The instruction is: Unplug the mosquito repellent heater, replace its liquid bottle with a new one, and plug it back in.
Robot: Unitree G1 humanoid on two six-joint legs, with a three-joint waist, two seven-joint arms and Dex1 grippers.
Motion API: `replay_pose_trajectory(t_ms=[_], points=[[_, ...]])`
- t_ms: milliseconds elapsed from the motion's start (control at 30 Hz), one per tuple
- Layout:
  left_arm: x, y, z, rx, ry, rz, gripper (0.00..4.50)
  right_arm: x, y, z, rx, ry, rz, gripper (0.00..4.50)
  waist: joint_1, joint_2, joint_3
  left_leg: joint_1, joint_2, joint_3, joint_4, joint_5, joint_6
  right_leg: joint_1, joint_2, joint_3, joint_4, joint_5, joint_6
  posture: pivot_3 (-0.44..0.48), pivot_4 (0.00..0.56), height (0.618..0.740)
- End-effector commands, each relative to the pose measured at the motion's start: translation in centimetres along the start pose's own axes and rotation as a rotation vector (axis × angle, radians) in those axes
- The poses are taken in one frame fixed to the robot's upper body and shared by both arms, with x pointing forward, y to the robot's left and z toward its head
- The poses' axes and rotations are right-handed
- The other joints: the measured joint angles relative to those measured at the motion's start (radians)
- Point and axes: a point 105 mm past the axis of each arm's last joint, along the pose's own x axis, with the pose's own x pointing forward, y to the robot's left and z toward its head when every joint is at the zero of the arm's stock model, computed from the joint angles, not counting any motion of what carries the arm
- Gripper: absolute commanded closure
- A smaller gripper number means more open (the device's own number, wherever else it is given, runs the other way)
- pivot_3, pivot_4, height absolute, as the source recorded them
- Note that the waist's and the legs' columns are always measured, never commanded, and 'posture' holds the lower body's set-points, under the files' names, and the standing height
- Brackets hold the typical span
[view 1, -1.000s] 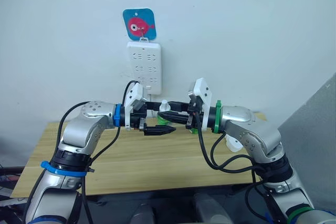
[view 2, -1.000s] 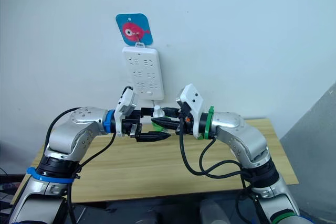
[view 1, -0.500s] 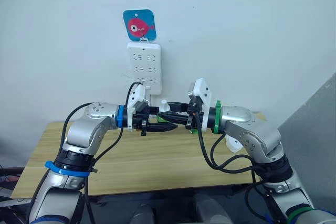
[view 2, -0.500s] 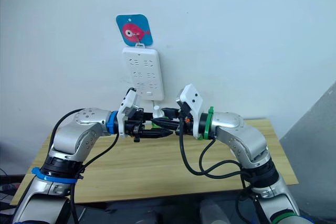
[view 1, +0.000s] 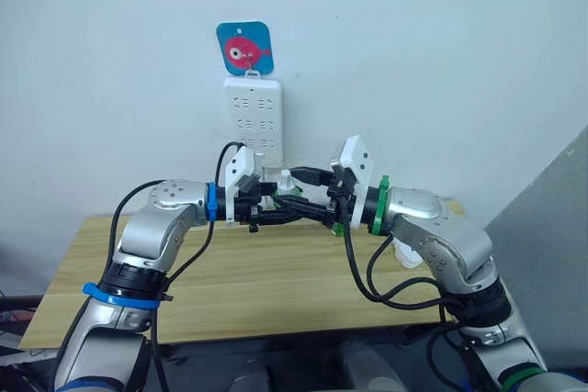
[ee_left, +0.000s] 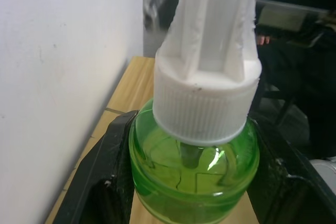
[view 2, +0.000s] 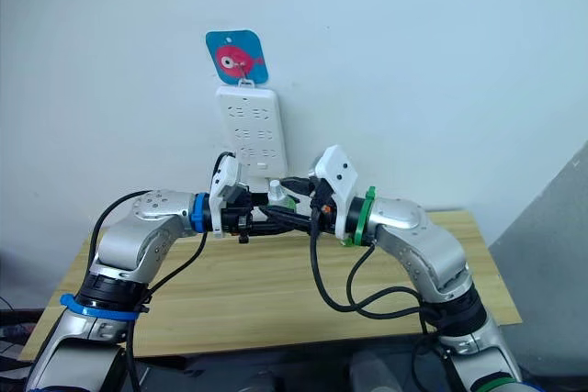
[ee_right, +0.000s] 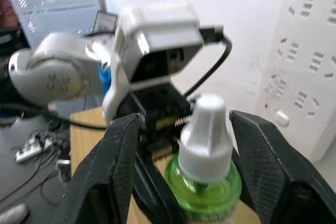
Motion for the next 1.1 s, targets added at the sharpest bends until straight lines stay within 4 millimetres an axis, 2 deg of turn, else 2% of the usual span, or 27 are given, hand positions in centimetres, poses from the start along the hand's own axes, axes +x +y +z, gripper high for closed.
replay_pose_trajectory(t_ms=[33, 100, 200, 367, 400, 500, 767, 900, 967, 1100], points=[[-0.2, 0.2, 1.0, 0.050, -0.032, 0.019, 2.20, 0.1, 0.2, 1.1, -0.026, -0.055, -0.035, 1.63, 0.000, 0.000, -0.002, 0.000, 0.000, 0.000, 0.000, 0.000, 0.000, 0.000, 0.000, 0.000, 0.000, 0.000, 0.000, -0.105, 0.008, 0.733], [-0.1, 0.3, 1.1, 0.053, -0.034, 0.019, 2.20, 0.3, 0.3, 1.0, -0.020, -0.061, -0.042, 1.63, 0.000, 0.000, -0.002, 0.000, 0.000, 0.000, 0.000, 0.000, 0.000, 0.000, 0.000, 0.000, 0.000, 0.000, 0.000, -0.105, 0.008, 0.733], [0.0, 0.1, 1.1, 0.061, -0.033, 0.009, 2.20, 0.6, 0.2, 0.8, -0.018, -0.060, -0.048, 2.19, -0.001, 0.000, -0.004, 0.000, 0.000, 0.000, 0.000, 0.000, 0.000, 0.000, 0.000, 0.000, 0.000, 0.000, 0.000, -0.112, 0.008, 0.733], [0.1, -0.1, 1.0, 0.067, -0.032, -0.002, 2.20, 0.9, 0.0, 0.6, -0.030, -0.055, -0.047, 3.99, -0.002, 0.000, -0.005, 0.001, 0.000, 0.000, 0.000, 0.000, 0.000, 0.000, 0.000, 0.000, 0.000, 0.000, 0.000, -0.109, 0.009, 0.733], [0.1, -0.1, 1.0, 0.068, -0.032, -0.003, 2.20, 0.9, 0.0, 0.6, -0.032, -0.054, -0.043, 4.20, -0.002, 0.000, -0.005, 0.001, 0.000, 0.000, 0.000, 0.000, 0.000, 0.001, 0.000, 0.000, 0.000, 0.000, 0.000, -0.107, 0.010, 0.733], [0.0, -0.3, 1.0, 0.073, -0.031, -0.011, 2.20, 0.8, 0.1, 0.6, -0.041, -0.045, 0.003, 4.20, -0.002, 0.000, -0.005, 0.001, 0.000, 0.000, 0.000, 0.000, 0.000, 0.001, 0.000, 0.000, 0.000, 0.000, 0.000, -0.102, 0.011, 0.733], [-0.3, -2.3, 1.0, 0.069, -0.027, -0.138, 2.20, -0.8, 1.5, 1.4, -0.192, 0.155, 0.620, 4.20, -0.004, 0.000, -0.005, 0.004, -0.001, 0.000, 0.000, 0.000, 0.001, 0.004, 0.000, 0.000, 0.000, 0.000, 0.000, -0.089, 0.016, 0.733], [0.0, -2.6, 1.3, 0.073, -0.047, -0.132, 2.20, -1.5, 0.8, 1.0, -0.183, 0.252, 0.687, 4.20, -0.002, 0.000, -0.005, 0.011, -0.001, 0.000, -0.002, -0.001, 0.002, 0.011, 0.000, -0.001, -0.001, -0.004, -0.001, -0.081, 0.016, 0.733], [0.0, -2.5, 1.4, 0.073, -0.058, -0.120, 2.20, -1.7, 0.4, 1.4, -0.148, 0.231, 0.657, 4.20, 0.000, 0.000, -0.005, 0.011, -0.001, -0.001, -0.002, -0.001, 0.002, 0.011, -0.001, -0.001, -0.001, -0.004, -0.001, -0.081, 0.016, 0.733], [0.1, -2.4, 1.4, 0.070, -0.070, -0.087, 2.20, -1.7, -1.3, 2.1, -0.180, 0.164, 0.478, 2.87, 0.000, 0.000, -0.005, 0.011, -0.002, -0.001, -0.002, -0.002, 0.002, 0.011, -0.002, -0.001, 0.000, -0.004, 0.000, -0.099, 0.033, 0.733]])
